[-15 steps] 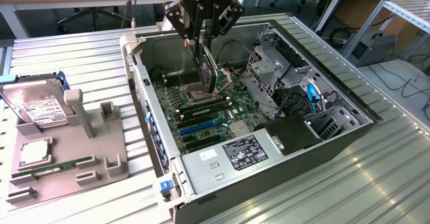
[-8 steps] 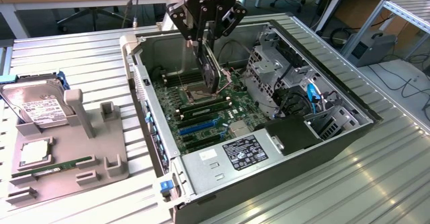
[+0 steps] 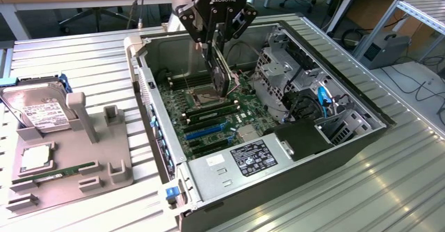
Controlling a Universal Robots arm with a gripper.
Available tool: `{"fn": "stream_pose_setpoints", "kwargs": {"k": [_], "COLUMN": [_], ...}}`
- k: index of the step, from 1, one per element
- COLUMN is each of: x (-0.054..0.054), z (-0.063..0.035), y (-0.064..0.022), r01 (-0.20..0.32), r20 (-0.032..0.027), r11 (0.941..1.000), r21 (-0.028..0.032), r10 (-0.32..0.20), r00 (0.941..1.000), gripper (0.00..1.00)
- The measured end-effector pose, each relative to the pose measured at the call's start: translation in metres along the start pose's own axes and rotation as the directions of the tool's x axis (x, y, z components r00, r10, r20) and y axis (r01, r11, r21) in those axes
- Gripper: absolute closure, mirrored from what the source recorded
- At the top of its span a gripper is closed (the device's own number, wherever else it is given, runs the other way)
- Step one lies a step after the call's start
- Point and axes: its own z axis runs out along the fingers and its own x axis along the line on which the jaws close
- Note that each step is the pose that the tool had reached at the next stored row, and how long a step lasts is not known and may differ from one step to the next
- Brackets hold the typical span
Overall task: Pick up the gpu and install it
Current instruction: 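Pick up the gpu and move the gpu toward the slot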
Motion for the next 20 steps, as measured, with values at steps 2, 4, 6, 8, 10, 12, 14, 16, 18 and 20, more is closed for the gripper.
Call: {"fn": "stream_pose_setpoints", "kwargs": {"k": [2, 4, 6, 8, 10, 12, 14, 16, 18, 20], "x": [-0.001, -0.004, -0.007, -0.009, -0.011, -0.013, -0.016, -0.018, -0.02, -0.022], "z": [0.0009, 0.0022, 0.0036, 0.0048, 0.0059, 0.0069, 0.0082, 0.0091, 0.0099, 0.0108], "y": [0.0001, 0.0003, 0.0005, 0.0006, 0.0008, 0.0009, 0.0011, 0.0013, 0.0014, 0.0015], "r01": [0.0, 0.0, 0.0, 0.0, 0.0, 0.0, 0.0, 0.0, 0.0, 0.0], "r20": [0.0001, 0.0, 0.0, 0.0, 0.0, 0.0, 0.0, 0.0, 0.0, 0.0], "r11": [1.0, 1.0, 1.0, 1.0, 1.0, 1.0, 1.0, 1.0, 1.0, 1.0], "r21": [-0.0001, 0.0, 0.0, 0.0, 0.0, 0.0, -0.0001, -0.0001, 0.0, 0.0], "r10": [0.0, 0.0, 0.0, 0.0, 0.0, 0.0, 0.0, 0.0, 0.0, 0.0], "r00": [1.0, 1.0, 1.0, 1.0, 1.0, 1.0, 1.0, 1.0, 1.0, 1.0], "gripper": [0.73, 0.73, 0.73, 0.73, 0.73, 0.73, 0.73, 0.73, 0.73, 0.73]}}
